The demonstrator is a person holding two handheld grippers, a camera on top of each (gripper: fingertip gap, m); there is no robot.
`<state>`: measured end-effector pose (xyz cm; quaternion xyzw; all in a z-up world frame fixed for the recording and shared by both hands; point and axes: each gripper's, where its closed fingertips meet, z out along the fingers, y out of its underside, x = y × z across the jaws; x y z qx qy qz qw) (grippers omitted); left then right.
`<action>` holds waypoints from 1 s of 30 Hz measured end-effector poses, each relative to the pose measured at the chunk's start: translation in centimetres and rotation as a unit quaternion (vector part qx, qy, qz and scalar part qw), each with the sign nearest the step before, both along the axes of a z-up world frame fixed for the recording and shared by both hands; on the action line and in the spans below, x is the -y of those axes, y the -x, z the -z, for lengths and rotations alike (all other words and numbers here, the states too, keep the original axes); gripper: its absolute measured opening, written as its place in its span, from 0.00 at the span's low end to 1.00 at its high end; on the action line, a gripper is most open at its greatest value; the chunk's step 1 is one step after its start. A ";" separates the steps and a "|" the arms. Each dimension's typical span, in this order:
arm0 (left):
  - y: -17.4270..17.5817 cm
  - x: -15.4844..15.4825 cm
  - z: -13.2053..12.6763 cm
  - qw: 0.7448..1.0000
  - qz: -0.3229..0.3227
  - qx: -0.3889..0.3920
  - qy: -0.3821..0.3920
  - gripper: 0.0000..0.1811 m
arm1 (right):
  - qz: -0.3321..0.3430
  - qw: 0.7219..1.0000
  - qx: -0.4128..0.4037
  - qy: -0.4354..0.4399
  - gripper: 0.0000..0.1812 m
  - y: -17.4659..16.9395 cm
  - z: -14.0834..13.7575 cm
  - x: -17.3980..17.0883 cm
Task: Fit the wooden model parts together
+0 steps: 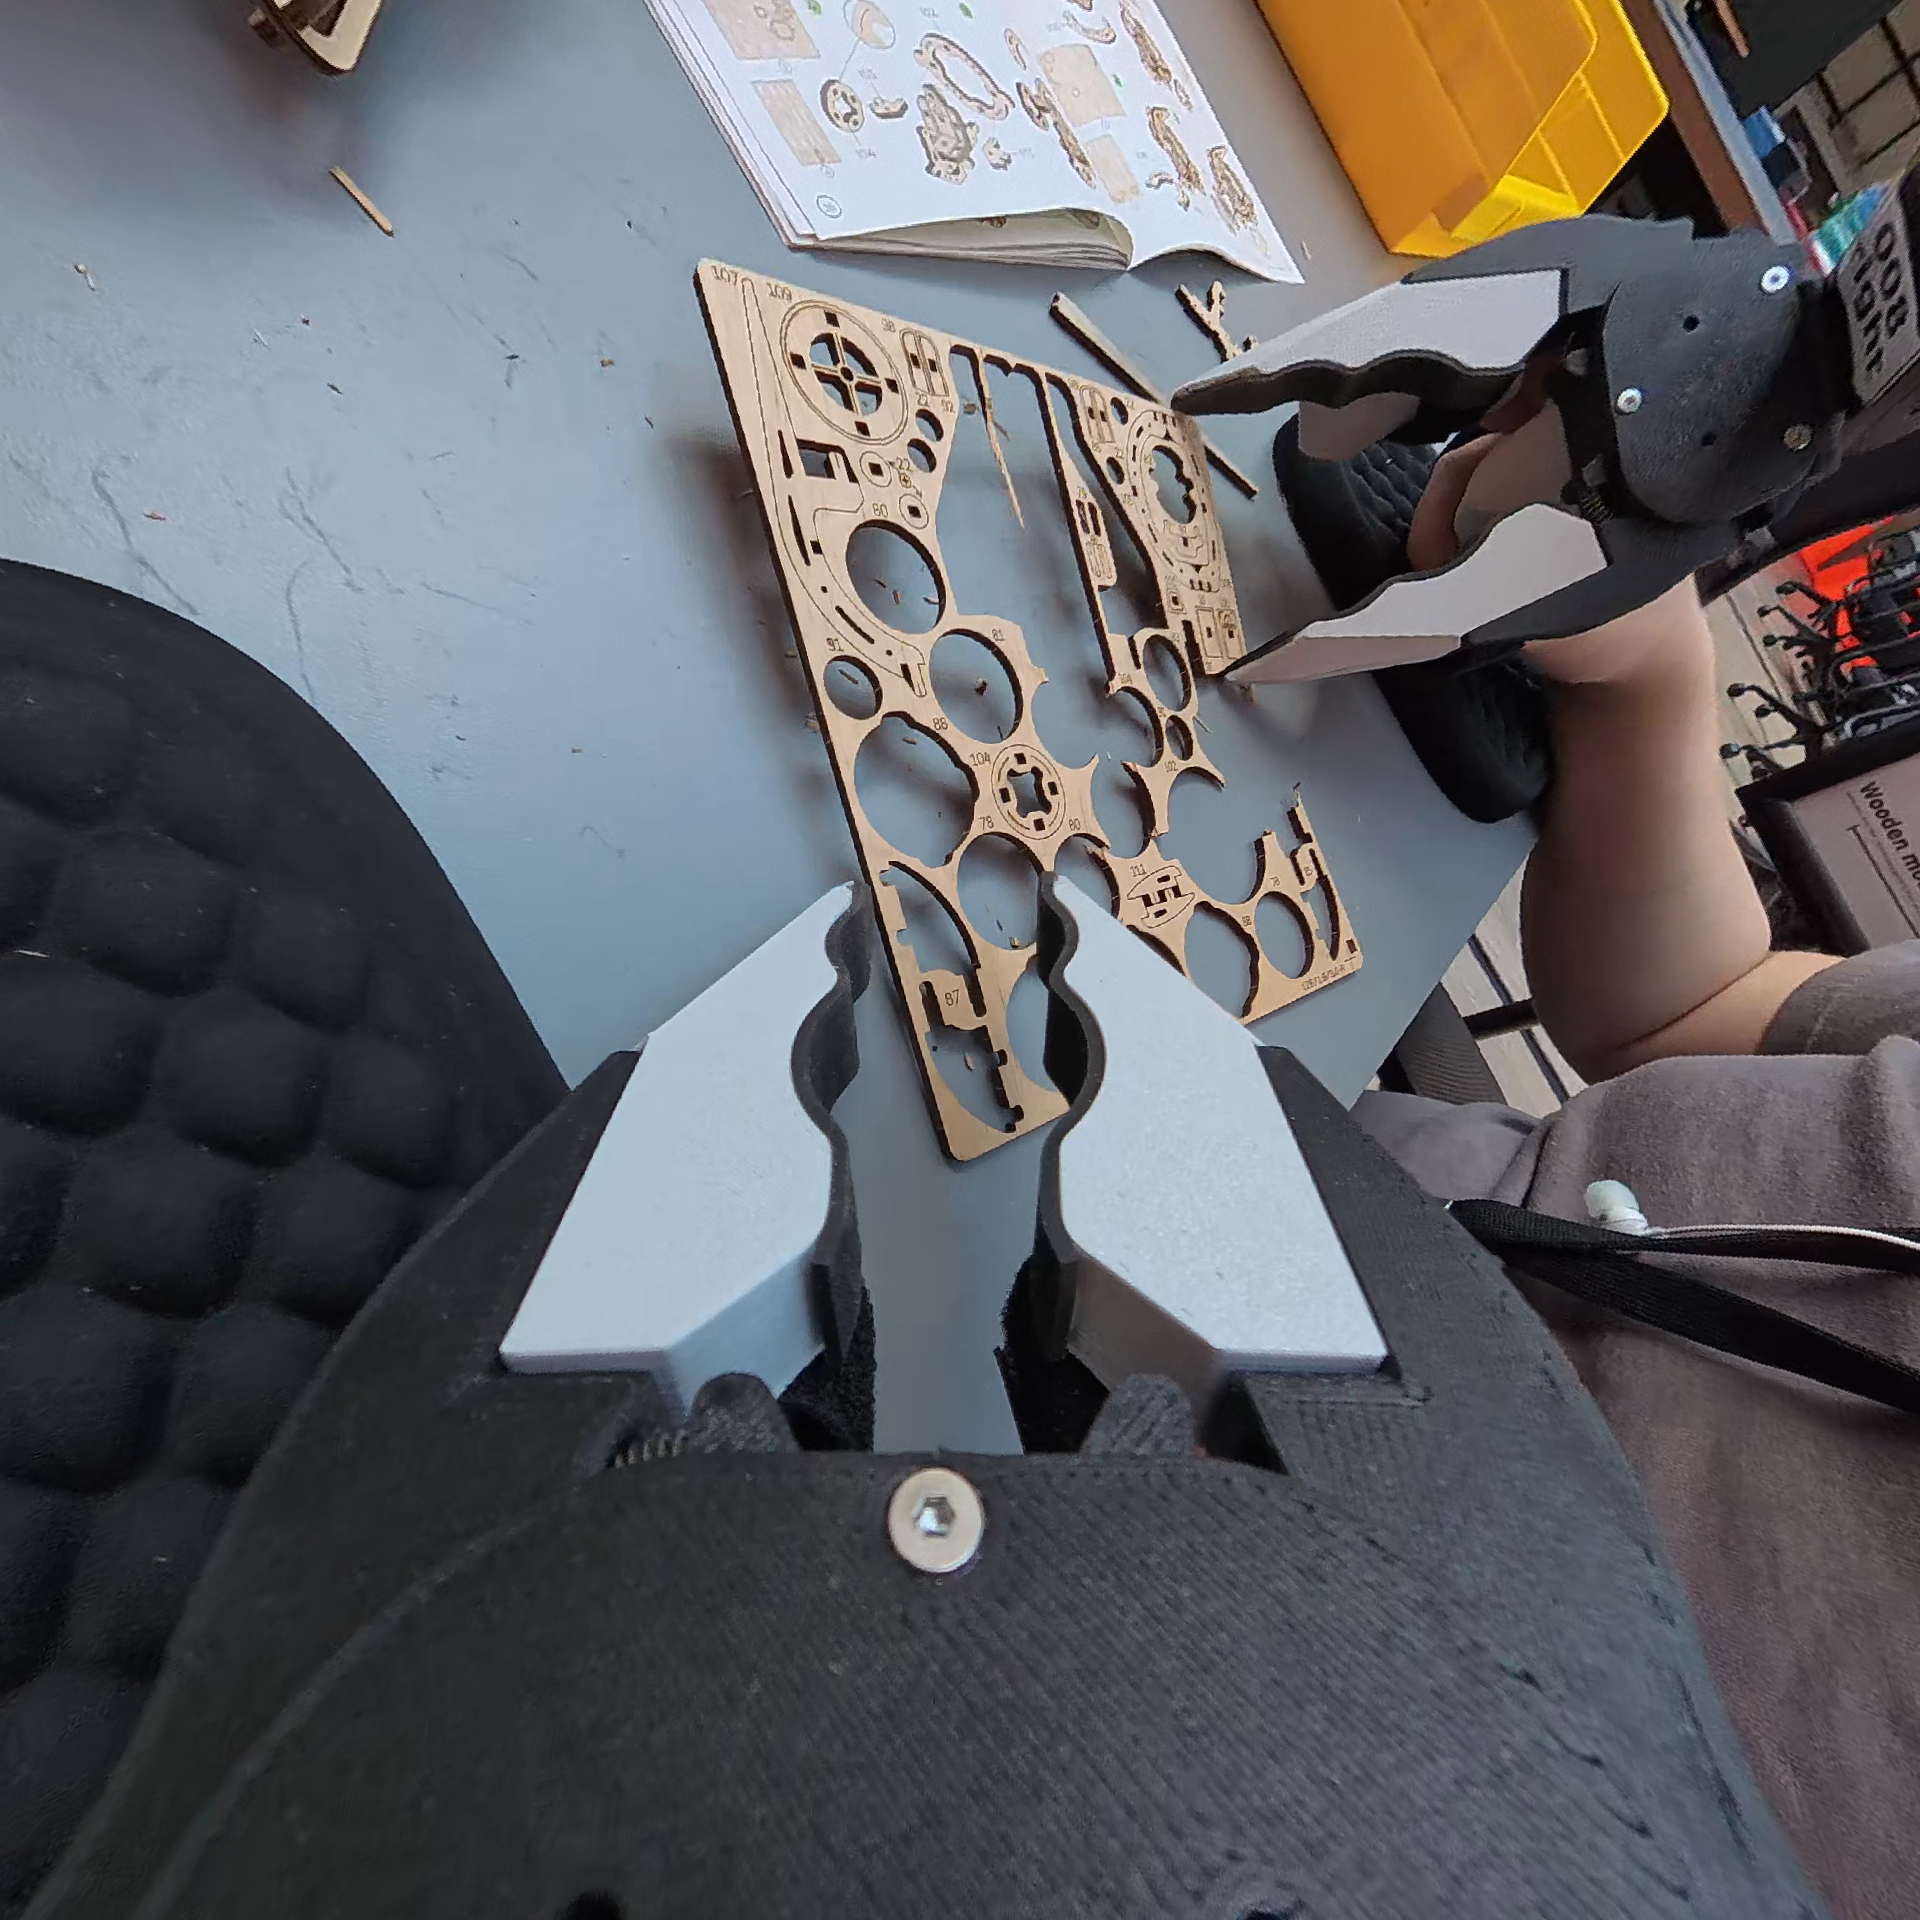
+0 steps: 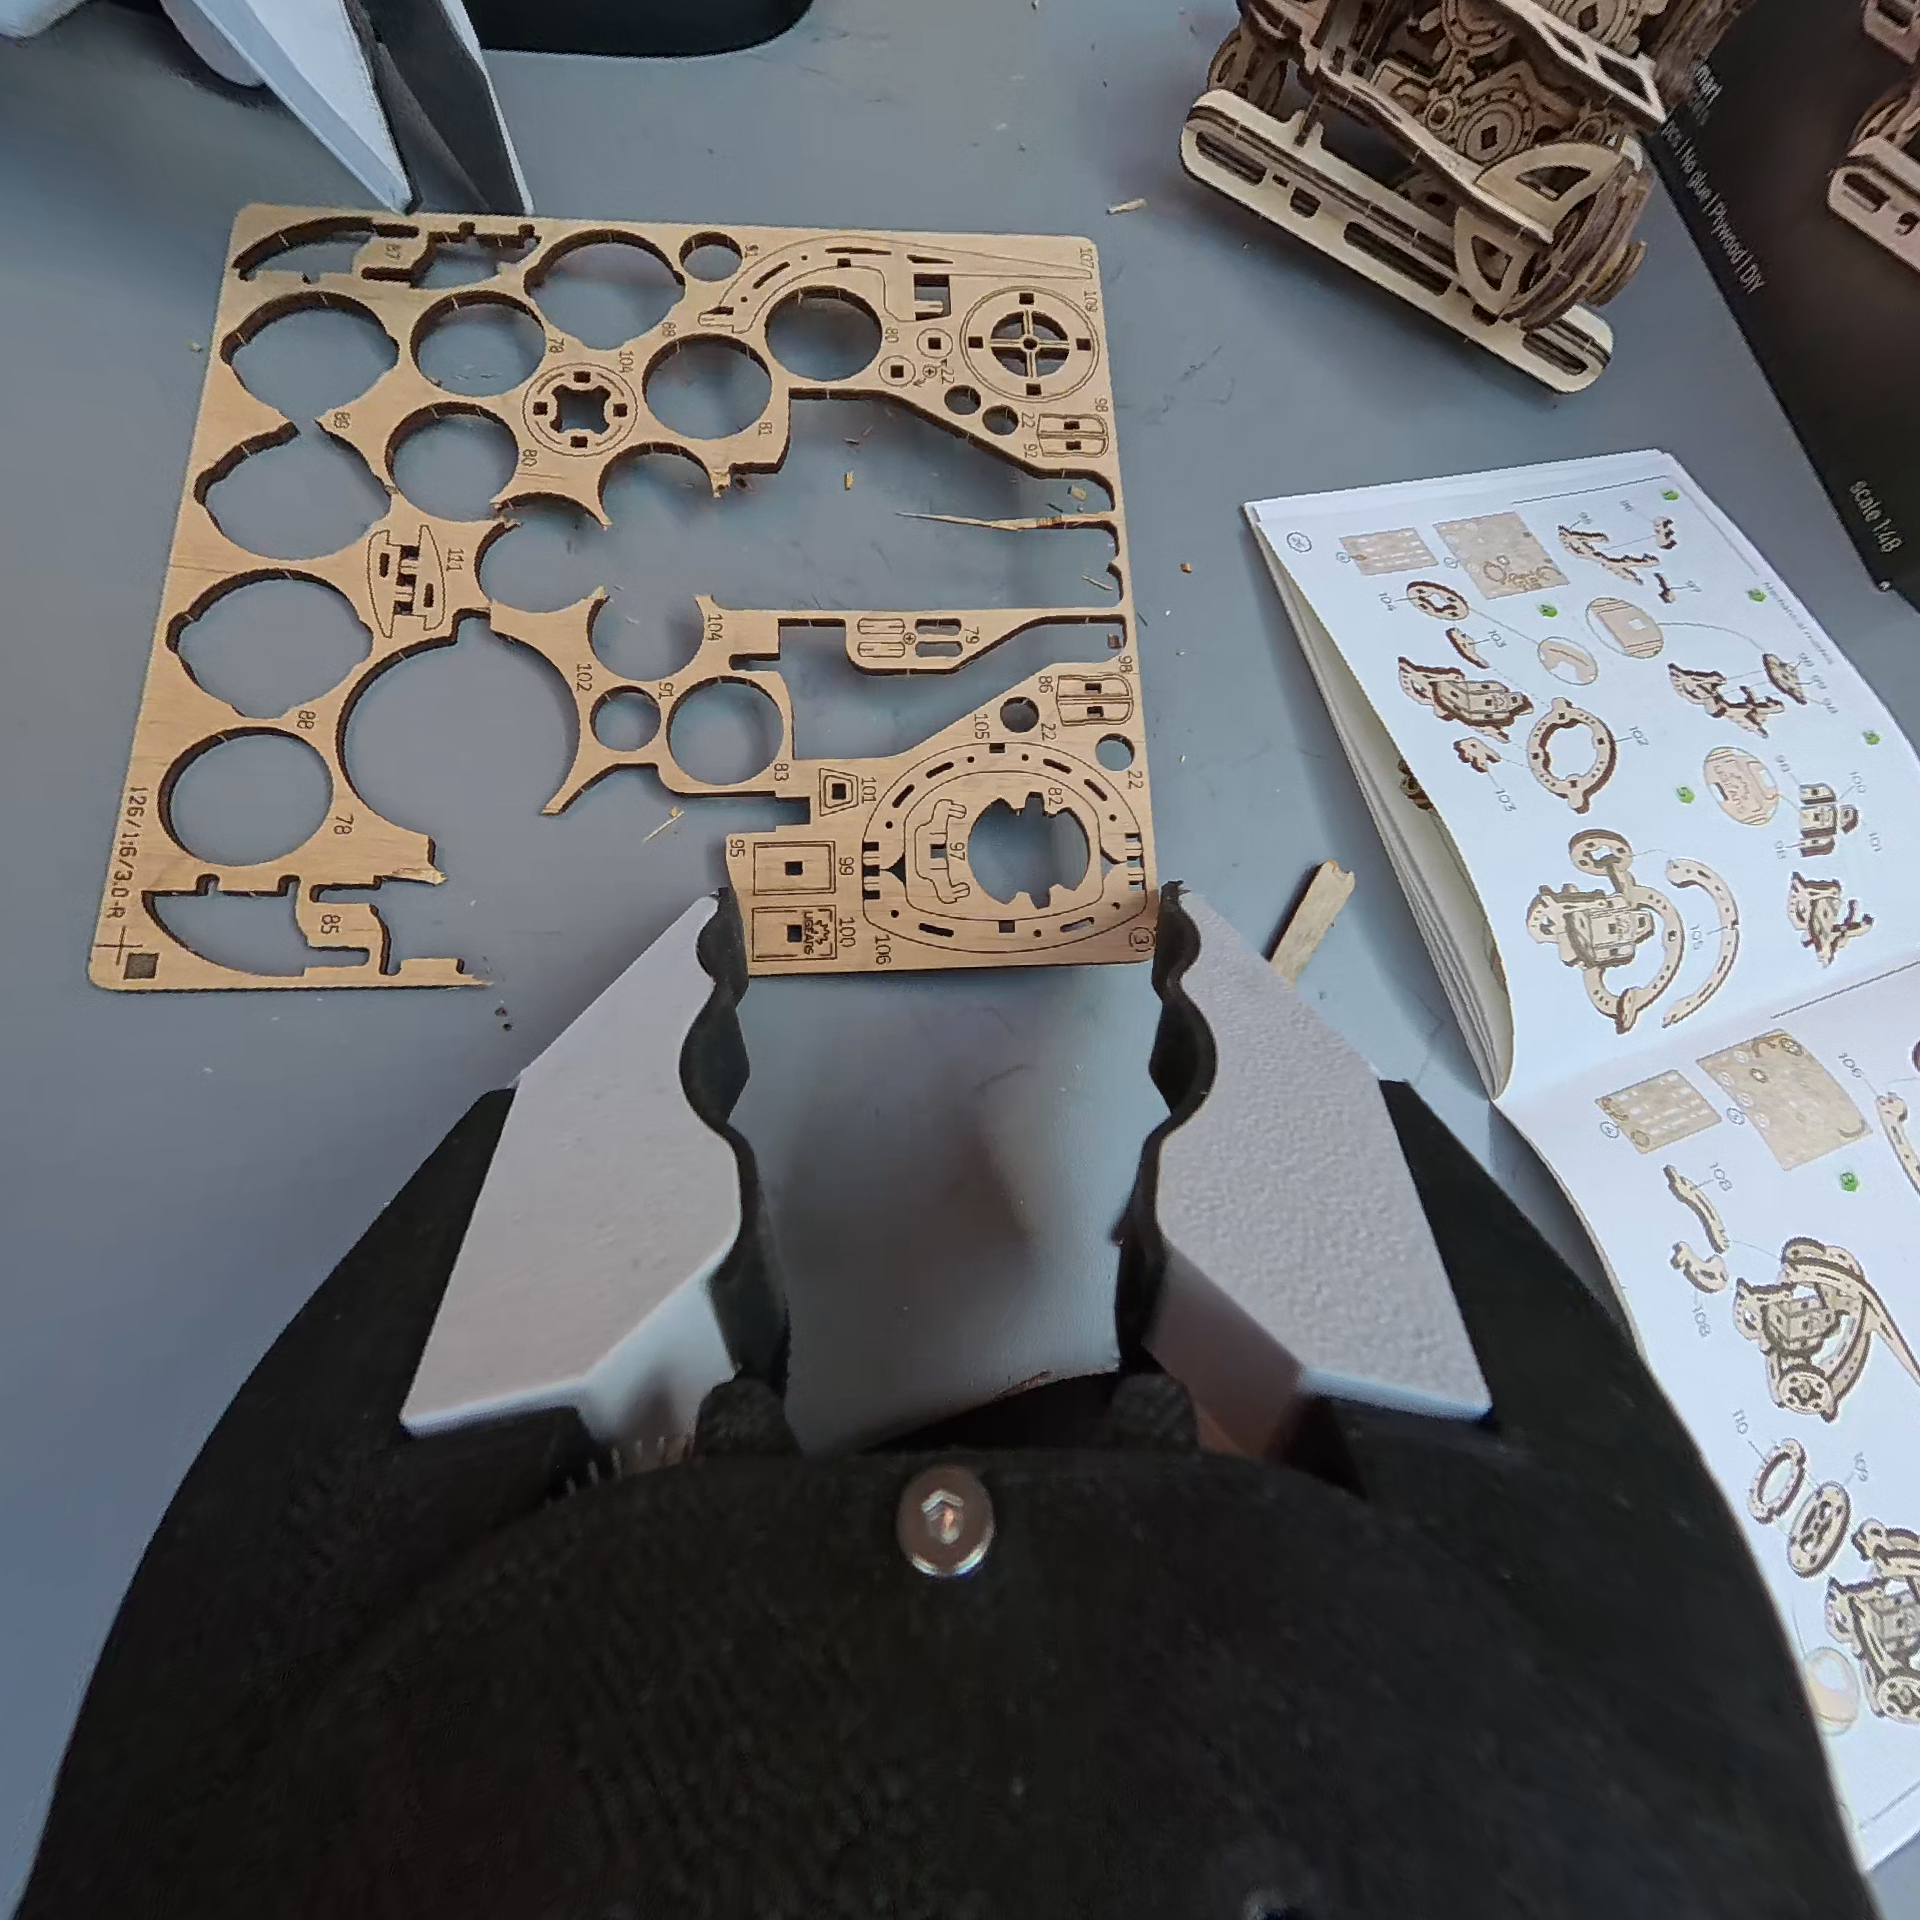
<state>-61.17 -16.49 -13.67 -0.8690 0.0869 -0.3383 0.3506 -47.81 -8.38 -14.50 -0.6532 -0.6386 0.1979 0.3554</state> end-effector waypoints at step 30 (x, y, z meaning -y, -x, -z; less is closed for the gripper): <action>-0.4 -6.9 -2.3 0.981 0.054 0.167 0.086 0.25 | -0.016 0.990 -0.091 -0.109 0.43 0.6 -3.5 -0.3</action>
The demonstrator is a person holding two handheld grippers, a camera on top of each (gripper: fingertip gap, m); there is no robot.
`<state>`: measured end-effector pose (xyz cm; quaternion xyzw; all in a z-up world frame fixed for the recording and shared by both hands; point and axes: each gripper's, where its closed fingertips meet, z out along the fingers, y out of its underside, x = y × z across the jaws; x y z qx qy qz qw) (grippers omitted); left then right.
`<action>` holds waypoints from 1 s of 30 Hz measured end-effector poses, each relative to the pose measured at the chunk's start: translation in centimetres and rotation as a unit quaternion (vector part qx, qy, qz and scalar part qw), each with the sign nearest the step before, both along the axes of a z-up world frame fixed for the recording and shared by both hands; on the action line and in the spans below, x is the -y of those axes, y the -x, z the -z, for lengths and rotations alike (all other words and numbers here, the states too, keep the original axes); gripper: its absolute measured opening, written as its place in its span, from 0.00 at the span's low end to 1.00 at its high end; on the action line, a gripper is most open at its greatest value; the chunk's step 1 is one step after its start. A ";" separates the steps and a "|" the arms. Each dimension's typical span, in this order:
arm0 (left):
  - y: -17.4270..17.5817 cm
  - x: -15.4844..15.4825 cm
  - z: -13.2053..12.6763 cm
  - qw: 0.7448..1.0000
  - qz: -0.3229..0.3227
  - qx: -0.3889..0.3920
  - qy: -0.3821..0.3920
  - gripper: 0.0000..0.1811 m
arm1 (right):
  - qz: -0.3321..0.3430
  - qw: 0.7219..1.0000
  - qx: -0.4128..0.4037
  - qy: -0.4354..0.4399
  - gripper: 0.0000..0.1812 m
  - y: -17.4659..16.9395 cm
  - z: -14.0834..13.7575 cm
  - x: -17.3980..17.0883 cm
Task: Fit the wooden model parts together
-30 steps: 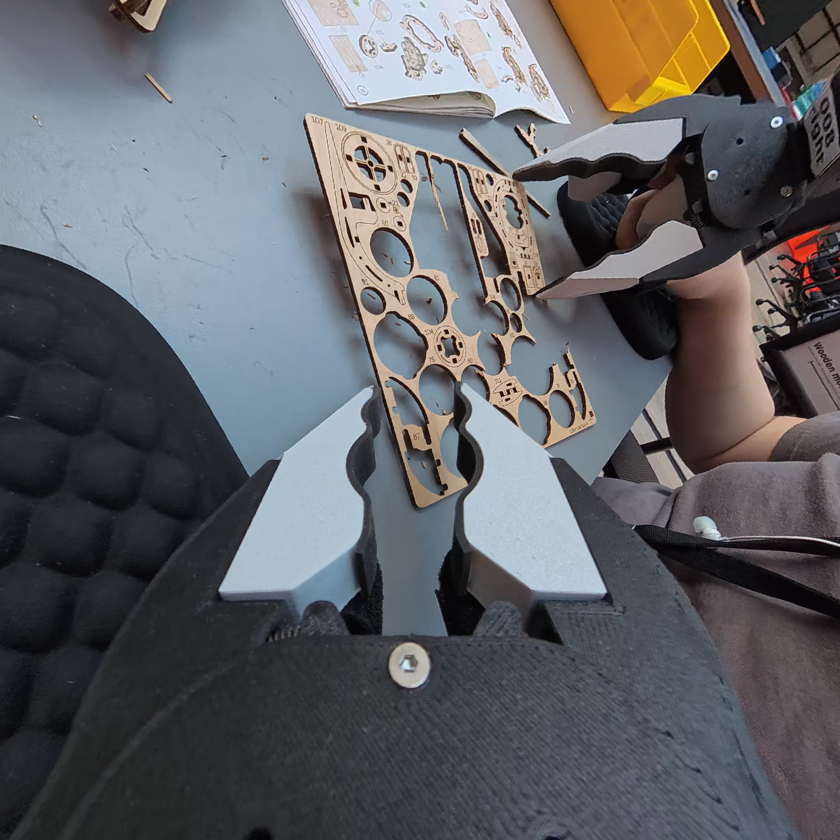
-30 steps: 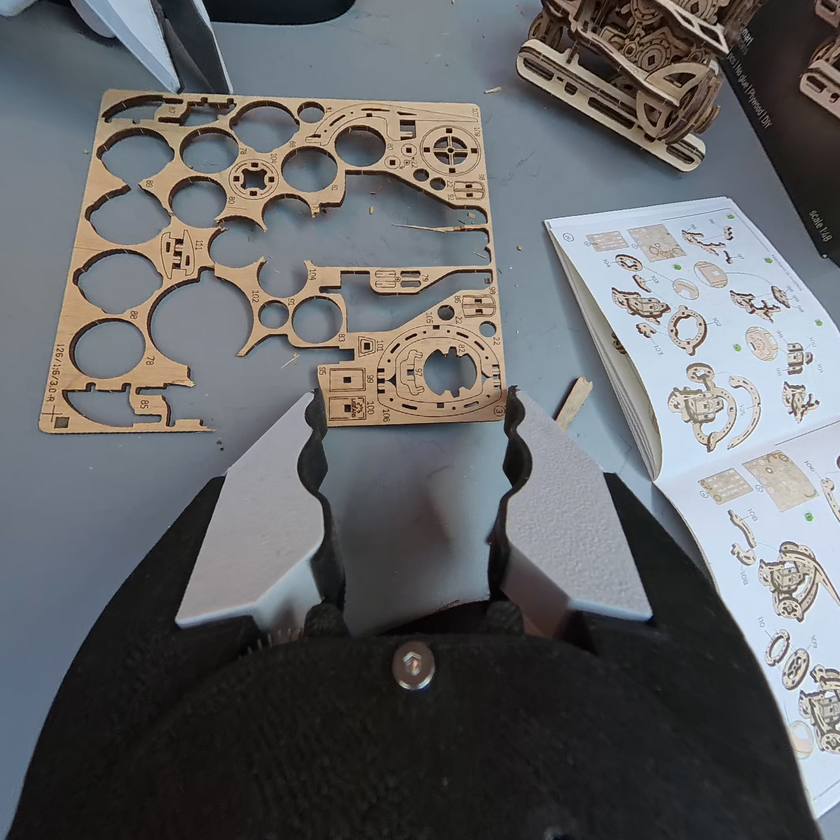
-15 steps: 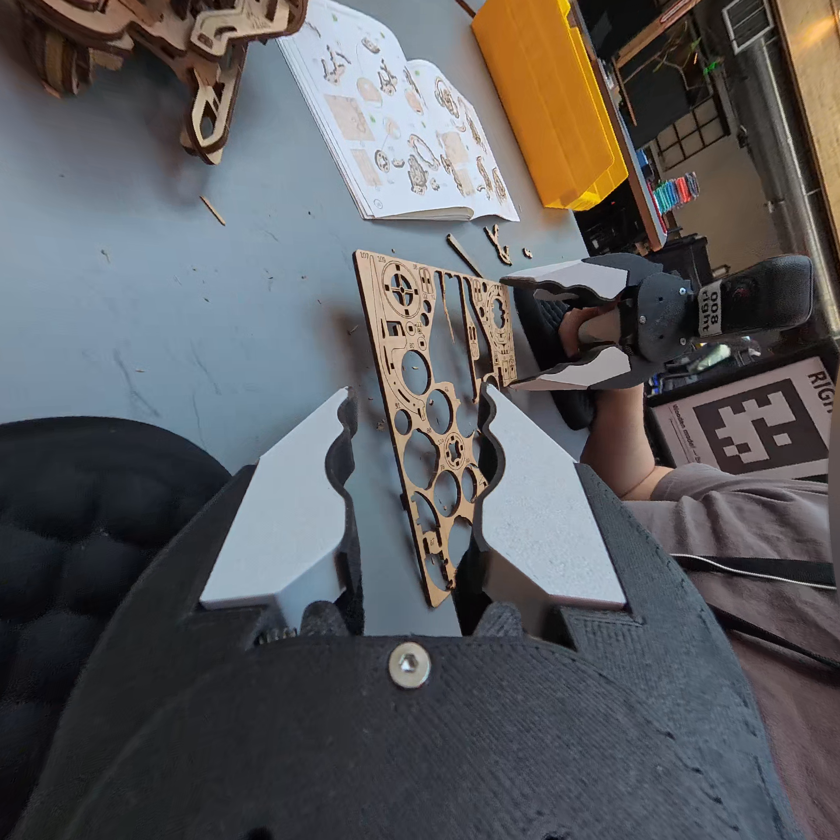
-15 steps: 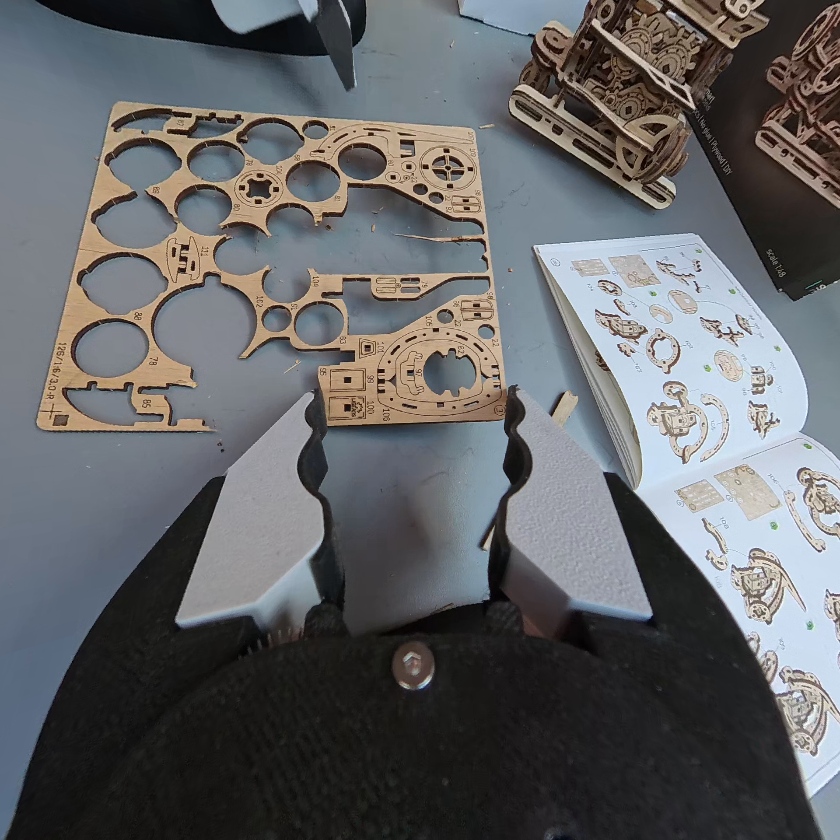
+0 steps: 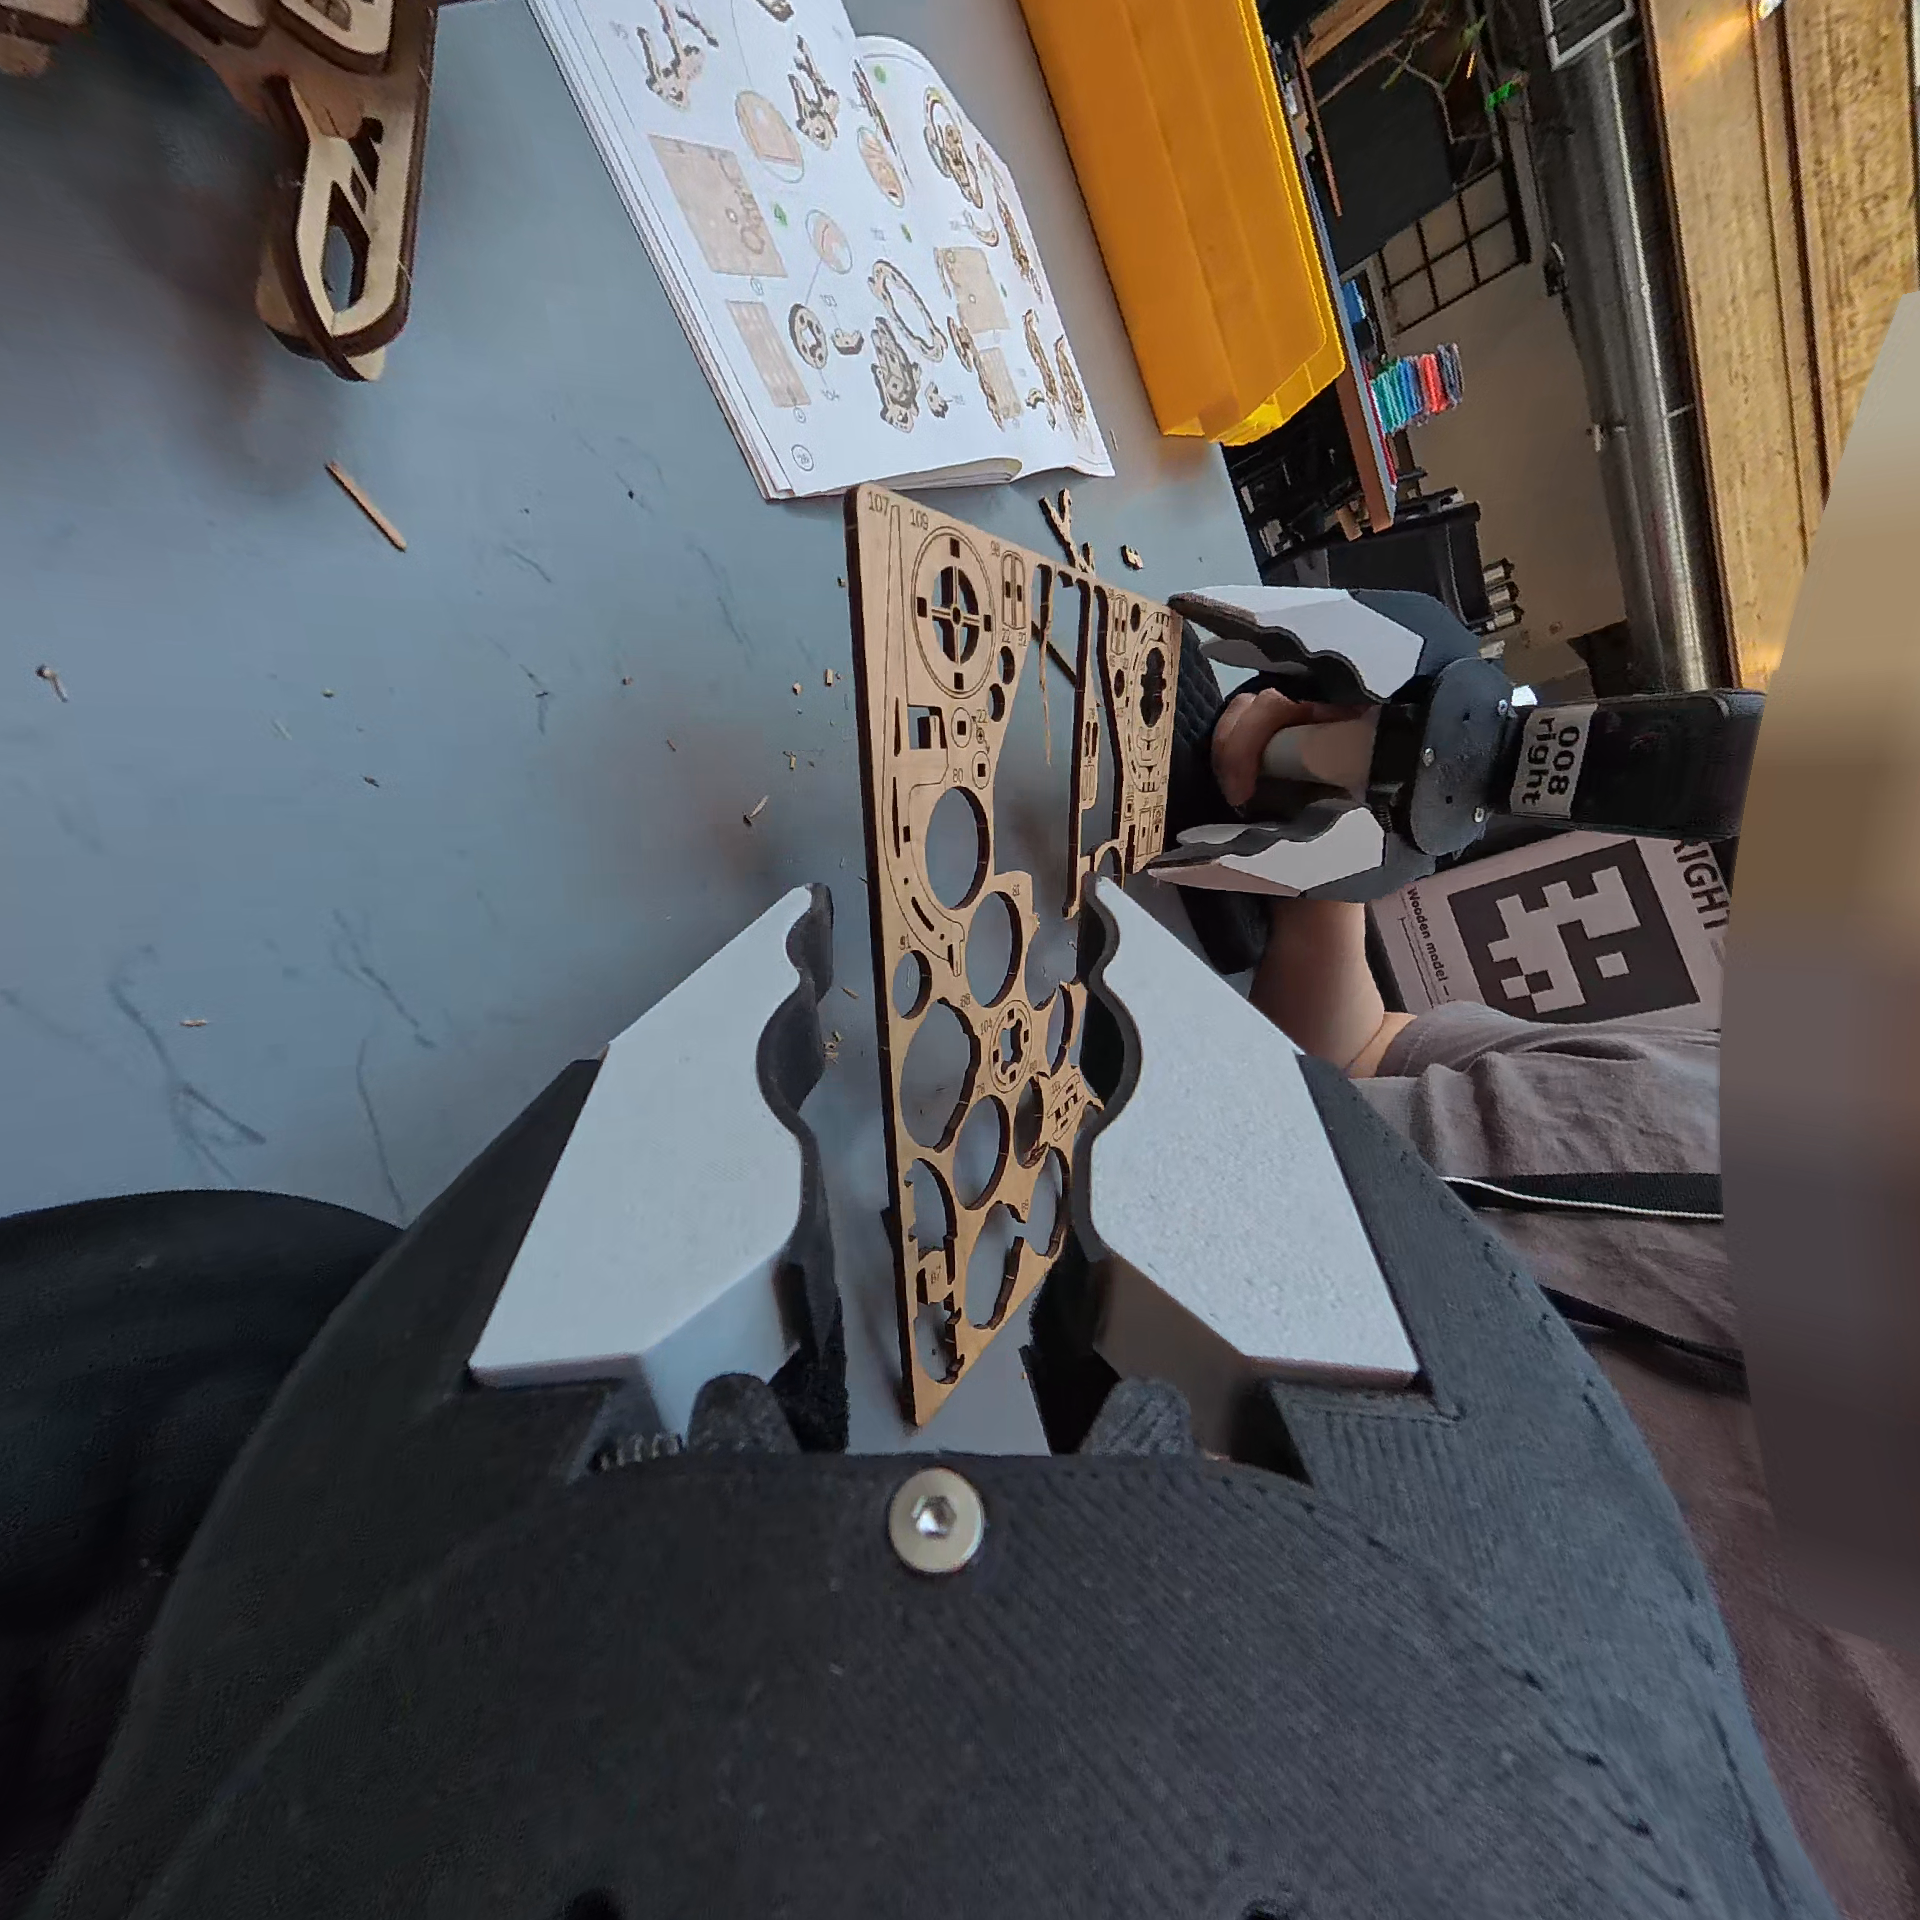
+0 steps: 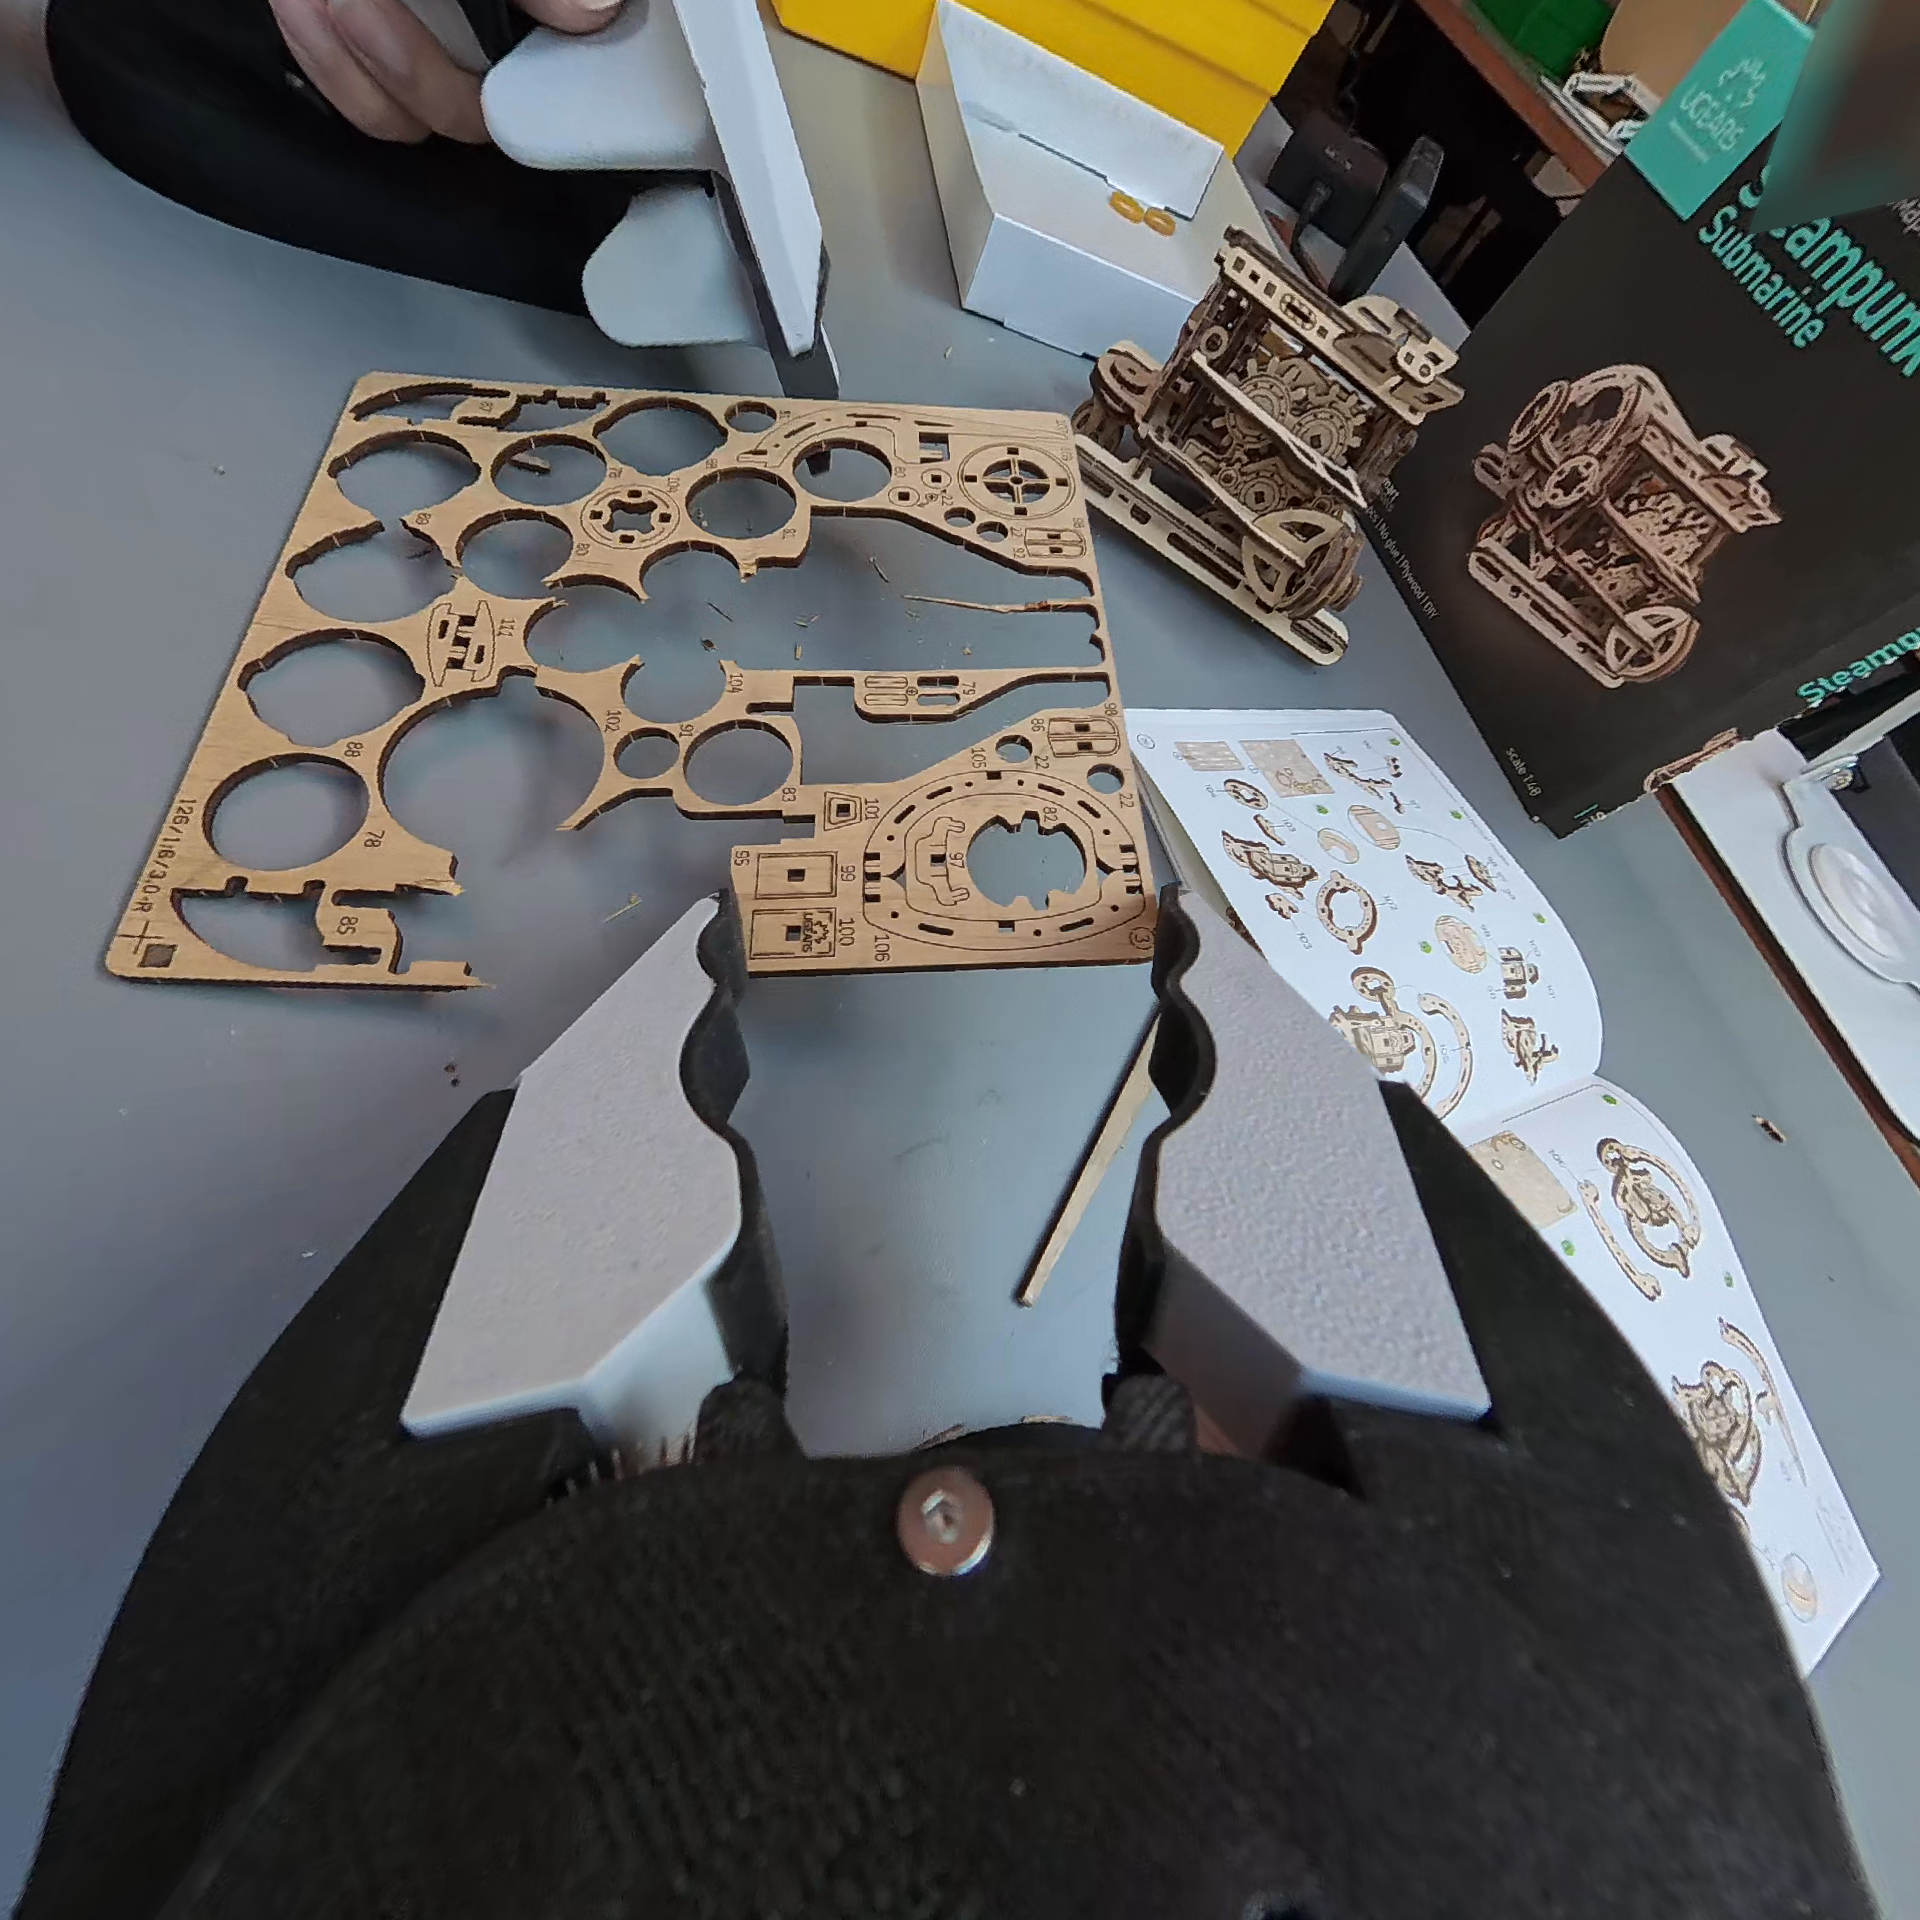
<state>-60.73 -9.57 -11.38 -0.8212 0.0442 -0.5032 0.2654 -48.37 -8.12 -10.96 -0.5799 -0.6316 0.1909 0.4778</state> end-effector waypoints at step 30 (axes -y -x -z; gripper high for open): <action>-1.1 3.2 -4.7 0.988 0.040 0.137 -0.064 0.00 | -0.042 0.995 -0.074 -0.060 0.42 0.2 -2.8 1.1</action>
